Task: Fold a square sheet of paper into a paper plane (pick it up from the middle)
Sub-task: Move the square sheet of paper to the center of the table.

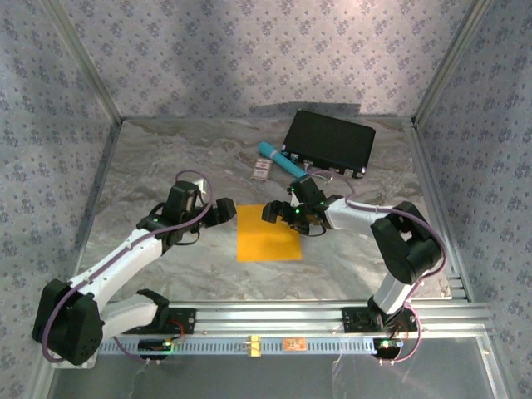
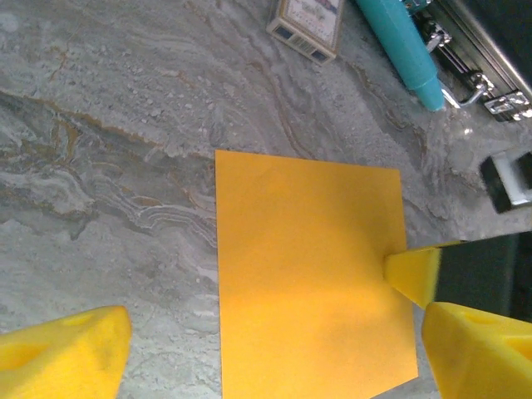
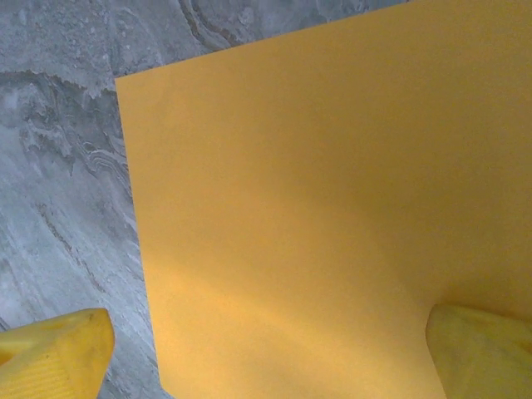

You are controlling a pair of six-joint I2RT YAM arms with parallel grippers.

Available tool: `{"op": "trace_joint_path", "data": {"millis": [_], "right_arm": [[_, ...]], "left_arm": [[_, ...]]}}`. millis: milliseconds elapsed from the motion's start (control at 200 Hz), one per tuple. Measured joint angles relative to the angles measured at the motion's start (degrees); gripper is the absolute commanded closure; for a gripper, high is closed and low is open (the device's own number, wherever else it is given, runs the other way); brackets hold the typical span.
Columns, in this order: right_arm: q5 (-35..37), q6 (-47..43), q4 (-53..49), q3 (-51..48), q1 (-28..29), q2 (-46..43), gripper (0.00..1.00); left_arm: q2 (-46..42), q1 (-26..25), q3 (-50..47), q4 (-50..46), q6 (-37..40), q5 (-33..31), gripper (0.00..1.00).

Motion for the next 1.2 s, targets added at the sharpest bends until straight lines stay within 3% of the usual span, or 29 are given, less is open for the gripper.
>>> {"op": "trace_joint_path", "data": {"millis": [270, 470, 635, 870, 1199], "right_arm": [[12.3, -0.3, -5.1, -4.2, -2.6, -14.9, 0.01], [18.4, 1.3, -8.6, -9.1, -7.8, -21.6, 0.01], [23.2, 4.6, -11.0, -13.9, -8.7, -28.1, 0.01], [25.7, 5.7, -11.5, -14.3, -8.8, -31.4, 0.01], [25.4, 5.8, -13.7, -14.8, -9.3, -31.1, 0.01]], "left_arm": [[11.5, -6.1, 10.8, -7.9, 1.4, -3.6, 0.2], [25.1, -12.5, 20.7, -13.2, -0.1, -5.6, 0.23], [36.3, -16.4, 30.5, -19.8, -3.1, -7.6, 0.25], [46.5, -20.0, 41.6, -29.7, -8.5, -11.4, 0.25], [51.6, -21.4, 45.3, -33.3, -12.8, -11.4, 0.24]]}}
